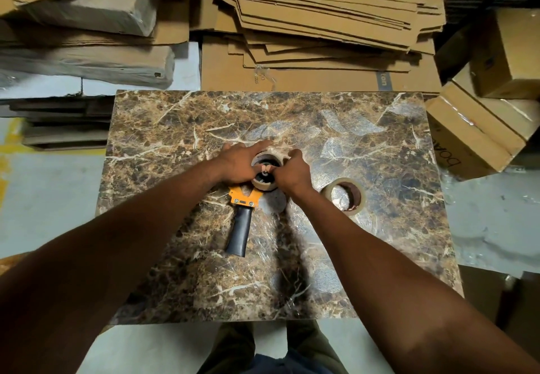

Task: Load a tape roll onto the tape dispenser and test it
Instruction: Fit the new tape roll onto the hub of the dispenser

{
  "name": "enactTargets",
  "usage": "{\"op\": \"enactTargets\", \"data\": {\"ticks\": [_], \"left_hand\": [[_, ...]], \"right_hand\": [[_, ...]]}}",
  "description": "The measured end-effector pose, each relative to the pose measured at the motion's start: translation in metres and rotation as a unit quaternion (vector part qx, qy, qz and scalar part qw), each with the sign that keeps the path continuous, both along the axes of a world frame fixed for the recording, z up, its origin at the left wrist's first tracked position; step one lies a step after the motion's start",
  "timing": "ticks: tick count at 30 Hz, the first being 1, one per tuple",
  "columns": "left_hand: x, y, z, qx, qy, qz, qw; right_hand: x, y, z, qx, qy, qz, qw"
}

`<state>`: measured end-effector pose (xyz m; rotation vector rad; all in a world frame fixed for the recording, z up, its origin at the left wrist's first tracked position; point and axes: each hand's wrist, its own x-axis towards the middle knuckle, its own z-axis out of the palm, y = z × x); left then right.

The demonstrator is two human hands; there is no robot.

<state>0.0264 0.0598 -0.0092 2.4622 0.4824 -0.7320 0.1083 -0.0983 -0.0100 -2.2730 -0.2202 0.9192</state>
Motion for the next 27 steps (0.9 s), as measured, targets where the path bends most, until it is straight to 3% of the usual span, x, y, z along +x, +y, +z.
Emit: {"op": "enactTargets", "data": {"ticks": [11,17,20,27], "left_hand": [[-0.007,-0.008,0.006,-0.086,-0.070,0.089,0.990],[-0.006,-0.021,0.005,-0.038,-0.093,0.125,0.987],[-0.003,-0.020,0.018,-0.002,-0.110,0.090,0.990],[0.012,-0.018,0.041,-0.019,-0.231,0.109,0.967]], "right_hand": [[-0.001,-0.008,0.008,0.021,-0.076,0.000,0.997],[-0.008,-0.009,0.012,0.030,-0.094,0.018,0.995],[-0.003,-0.013,0.016,0.046,-0.091,0.036,0.994],[0.024,-0.034,0.031,0.133,-0.102,0.031,0.985]]}}
